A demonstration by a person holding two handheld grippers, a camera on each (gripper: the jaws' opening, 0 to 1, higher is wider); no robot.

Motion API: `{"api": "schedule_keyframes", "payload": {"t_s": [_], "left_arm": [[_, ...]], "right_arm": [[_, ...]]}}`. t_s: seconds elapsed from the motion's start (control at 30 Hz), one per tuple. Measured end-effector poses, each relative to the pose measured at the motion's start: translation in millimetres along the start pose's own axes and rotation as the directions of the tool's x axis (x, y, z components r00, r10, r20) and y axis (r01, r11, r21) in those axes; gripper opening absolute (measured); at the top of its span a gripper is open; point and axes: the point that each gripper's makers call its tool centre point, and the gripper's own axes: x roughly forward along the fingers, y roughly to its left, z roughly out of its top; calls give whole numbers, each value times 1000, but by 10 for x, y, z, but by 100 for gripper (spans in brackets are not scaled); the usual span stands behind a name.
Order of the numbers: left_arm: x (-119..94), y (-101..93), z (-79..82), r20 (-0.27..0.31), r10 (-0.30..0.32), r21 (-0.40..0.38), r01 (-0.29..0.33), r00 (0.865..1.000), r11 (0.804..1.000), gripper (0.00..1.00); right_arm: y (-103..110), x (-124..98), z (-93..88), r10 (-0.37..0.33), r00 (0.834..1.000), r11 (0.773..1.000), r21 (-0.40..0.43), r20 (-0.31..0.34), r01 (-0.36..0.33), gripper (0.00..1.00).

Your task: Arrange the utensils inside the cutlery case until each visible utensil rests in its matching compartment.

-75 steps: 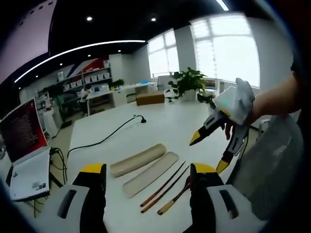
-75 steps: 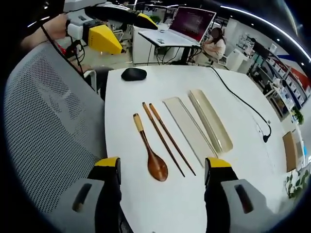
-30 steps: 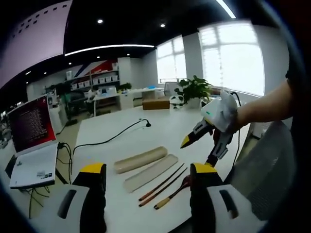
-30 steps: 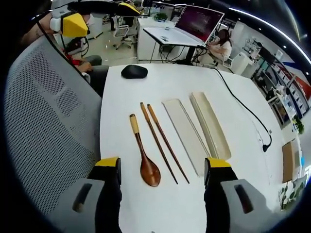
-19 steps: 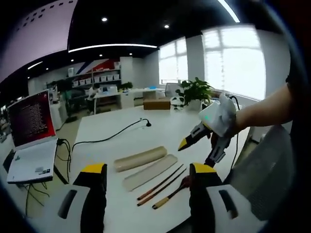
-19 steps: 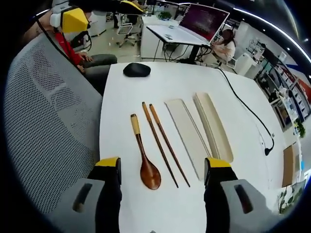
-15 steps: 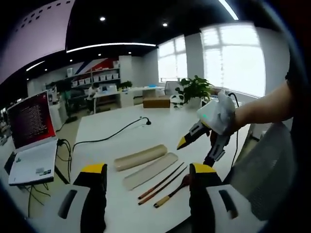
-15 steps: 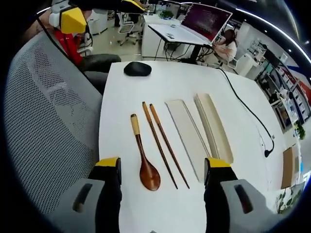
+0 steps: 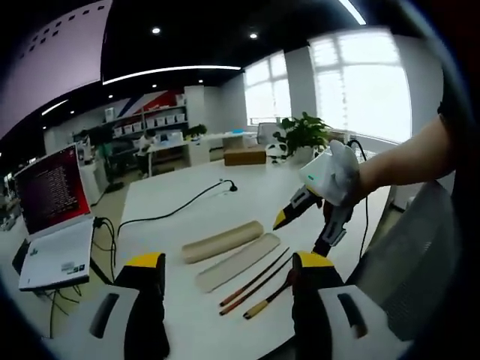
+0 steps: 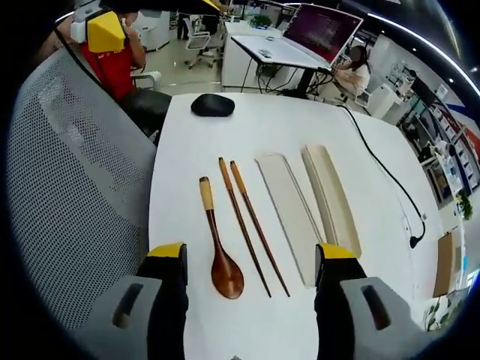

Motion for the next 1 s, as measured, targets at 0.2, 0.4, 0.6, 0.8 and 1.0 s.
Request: {"api": "schedule_keyframes", "payload": {"t_s": [0.2, 0.4, 0.6, 0.8, 1.0], "left_arm": [[1, -5, -17, -11, 1, 19, -1, 1000, 1000, 71], [-3, 5, -10, -4, 4, 15, -4, 1000, 1000, 71], [-8, 18, 4, 8, 1, -3, -1, 1000, 1000, 71], [9, -48, -22, -10, -21, 32, 21, 1000, 999, 73], [1, -18, -1, 1, -11, 17, 11, 1000, 1000, 72]], "right_arm": [[-17, 44, -10, 2, 1000, 1000, 4, -9, -2, 68], [-1, 35, -3, 14, 1000, 1000, -8, -21, -14, 68], [11, 17, -19, 19, 999, 1000, -16, -41, -20, 67], [-28, 27, 4, 18, 999, 1000, -5, -31, -18, 64], [-41, 54, 50, 25, 999, 1000, -18, -33, -25, 63]]}}
